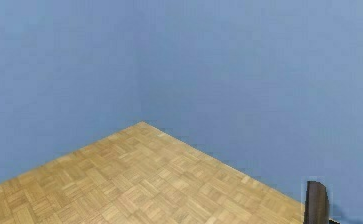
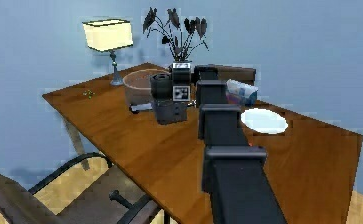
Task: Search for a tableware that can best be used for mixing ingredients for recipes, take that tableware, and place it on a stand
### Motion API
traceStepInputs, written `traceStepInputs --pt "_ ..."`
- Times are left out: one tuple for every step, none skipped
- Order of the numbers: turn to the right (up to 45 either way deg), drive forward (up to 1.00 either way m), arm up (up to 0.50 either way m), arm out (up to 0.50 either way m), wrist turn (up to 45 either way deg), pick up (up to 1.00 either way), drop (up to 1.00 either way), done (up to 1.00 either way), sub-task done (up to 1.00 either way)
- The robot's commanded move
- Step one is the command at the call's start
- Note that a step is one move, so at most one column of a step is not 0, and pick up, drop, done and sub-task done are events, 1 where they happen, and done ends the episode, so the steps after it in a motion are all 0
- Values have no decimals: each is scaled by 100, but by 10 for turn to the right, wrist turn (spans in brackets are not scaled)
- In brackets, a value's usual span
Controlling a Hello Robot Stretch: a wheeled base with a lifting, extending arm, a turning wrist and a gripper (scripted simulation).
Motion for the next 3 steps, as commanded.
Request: traceStepInputs --pt "0 0 0 0 -450 0 0 0 0" --pt "0 0 0 0 -450 0 0 0 0" --pt "0 0 0 0 -210 0 0 0 0"
